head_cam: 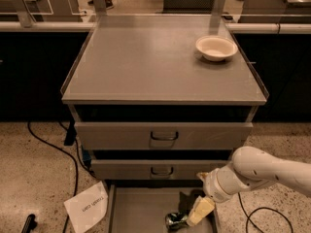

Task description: Pick green can from bottom drawer and place on counter

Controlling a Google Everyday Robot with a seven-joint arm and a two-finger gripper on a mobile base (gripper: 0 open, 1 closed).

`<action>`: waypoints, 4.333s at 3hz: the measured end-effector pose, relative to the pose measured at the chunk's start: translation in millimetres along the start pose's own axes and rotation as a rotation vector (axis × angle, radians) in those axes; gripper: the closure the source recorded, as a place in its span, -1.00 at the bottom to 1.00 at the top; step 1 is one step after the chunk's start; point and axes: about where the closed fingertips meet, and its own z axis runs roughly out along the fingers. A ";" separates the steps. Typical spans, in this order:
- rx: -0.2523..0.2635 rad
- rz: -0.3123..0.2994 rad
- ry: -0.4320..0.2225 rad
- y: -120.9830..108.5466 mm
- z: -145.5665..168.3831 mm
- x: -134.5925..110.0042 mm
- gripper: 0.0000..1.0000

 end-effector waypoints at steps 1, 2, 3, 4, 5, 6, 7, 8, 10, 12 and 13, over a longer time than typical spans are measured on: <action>-0.012 0.006 0.000 1.8 5.6 3.0 -1.00; 0.031 0.007 -0.002 3.1 5.1 2.6 -1.00; 0.127 0.009 -0.007 6.0 2.7 1.7 -1.00; 0.168 -0.026 0.000 7.0 21.4 2.9 -1.00; 0.201 -0.039 -0.007 0.1 27.8 1.6 -1.00; 0.205 -0.017 0.028 -1.2 38.3 10.6 -1.00; 0.225 -0.005 0.059 -13.3 54.9 21.8 -1.00; 0.199 0.024 0.065 -20.0 97.7 46.0 -1.00; 0.122 0.092 -0.032 -29.4 160.9 83.7 -1.00; 0.123 0.103 -0.036 -31.5 163.5 87.7 -1.00; 0.086 0.134 -0.061 -40.0 184.5 106.4 -1.00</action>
Offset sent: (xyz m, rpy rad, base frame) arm -0.0078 -0.0002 0.0048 -0.0840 -0.1891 -0.1411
